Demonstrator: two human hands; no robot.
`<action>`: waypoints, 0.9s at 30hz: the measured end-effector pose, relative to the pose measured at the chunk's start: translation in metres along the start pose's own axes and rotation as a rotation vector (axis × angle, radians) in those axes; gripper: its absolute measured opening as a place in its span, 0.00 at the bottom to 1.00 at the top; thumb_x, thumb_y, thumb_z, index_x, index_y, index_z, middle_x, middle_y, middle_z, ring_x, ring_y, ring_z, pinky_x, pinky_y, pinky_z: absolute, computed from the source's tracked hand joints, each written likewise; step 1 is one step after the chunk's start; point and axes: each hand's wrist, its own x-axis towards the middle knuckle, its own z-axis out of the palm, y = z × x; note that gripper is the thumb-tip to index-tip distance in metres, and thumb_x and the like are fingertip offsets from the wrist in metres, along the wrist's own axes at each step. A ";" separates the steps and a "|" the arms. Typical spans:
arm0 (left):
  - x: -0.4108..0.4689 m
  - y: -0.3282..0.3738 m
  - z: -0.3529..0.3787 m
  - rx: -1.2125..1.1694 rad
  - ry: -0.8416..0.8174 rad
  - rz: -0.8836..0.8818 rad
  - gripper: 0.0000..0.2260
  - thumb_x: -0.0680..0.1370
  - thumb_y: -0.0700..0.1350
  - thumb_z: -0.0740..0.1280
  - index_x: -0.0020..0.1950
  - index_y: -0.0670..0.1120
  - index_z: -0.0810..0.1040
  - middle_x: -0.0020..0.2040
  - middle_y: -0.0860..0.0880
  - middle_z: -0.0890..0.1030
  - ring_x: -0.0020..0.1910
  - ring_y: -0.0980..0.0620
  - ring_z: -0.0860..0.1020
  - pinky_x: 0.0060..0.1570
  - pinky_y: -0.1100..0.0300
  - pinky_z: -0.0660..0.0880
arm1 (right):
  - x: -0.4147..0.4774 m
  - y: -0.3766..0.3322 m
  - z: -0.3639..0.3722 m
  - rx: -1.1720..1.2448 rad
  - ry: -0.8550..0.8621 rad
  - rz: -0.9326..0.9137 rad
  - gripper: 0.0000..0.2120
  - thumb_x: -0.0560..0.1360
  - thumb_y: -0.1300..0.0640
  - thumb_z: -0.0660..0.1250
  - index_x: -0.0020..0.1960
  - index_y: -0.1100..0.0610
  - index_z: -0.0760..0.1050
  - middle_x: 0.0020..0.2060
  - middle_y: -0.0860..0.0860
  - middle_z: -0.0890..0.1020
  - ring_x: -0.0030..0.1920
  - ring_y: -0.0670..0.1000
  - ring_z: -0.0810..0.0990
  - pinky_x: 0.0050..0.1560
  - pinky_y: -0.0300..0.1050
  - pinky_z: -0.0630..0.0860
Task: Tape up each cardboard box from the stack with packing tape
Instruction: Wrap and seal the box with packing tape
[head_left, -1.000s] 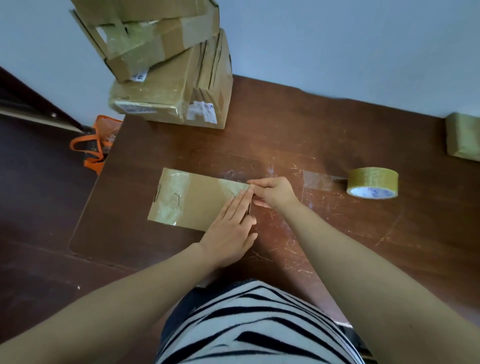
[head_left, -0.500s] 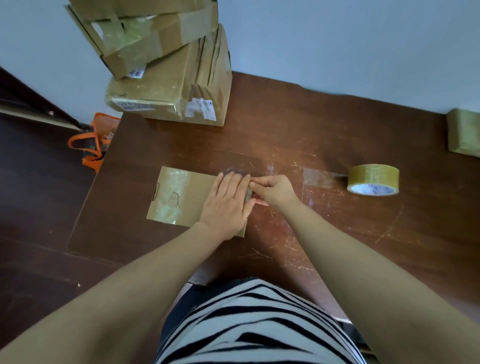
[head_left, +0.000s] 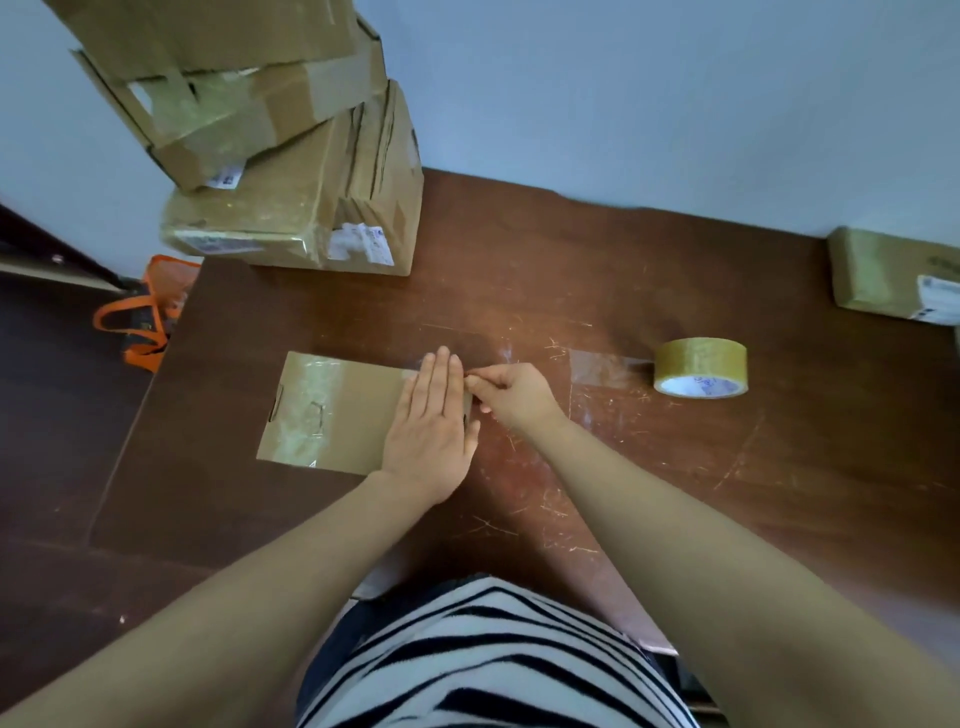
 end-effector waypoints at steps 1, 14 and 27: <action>0.003 0.001 0.000 0.002 0.026 0.009 0.29 0.77 0.51 0.52 0.72 0.34 0.65 0.72 0.35 0.66 0.72 0.39 0.66 0.73 0.48 0.56 | -0.001 -0.001 -0.007 -0.032 0.031 -0.004 0.14 0.79 0.54 0.63 0.61 0.56 0.79 0.35 0.44 0.80 0.41 0.46 0.78 0.53 0.43 0.76; 0.006 0.010 -0.020 -0.098 -0.009 -0.048 0.35 0.81 0.58 0.54 0.78 0.39 0.42 0.78 0.41 0.42 0.78 0.45 0.41 0.71 0.54 0.32 | 0.008 0.025 -0.147 -1.010 0.425 0.070 0.16 0.80 0.50 0.58 0.64 0.55 0.75 0.63 0.56 0.74 0.63 0.59 0.69 0.63 0.52 0.64; 0.032 0.063 -0.052 -0.200 0.000 -0.001 0.23 0.82 0.48 0.57 0.76 0.47 0.60 0.79 0.45 0.53 0.77 0.46 0.48 0.74 0.53 0.43 | 0.019 0.014 -0.154 -1.367 -0.025 0.314 0.08 0.74 0.60 0.65 0.36 0.53 0.71 0.31 0.47 0.74 0.31 0.49 0.70 0.39 0.42 0.66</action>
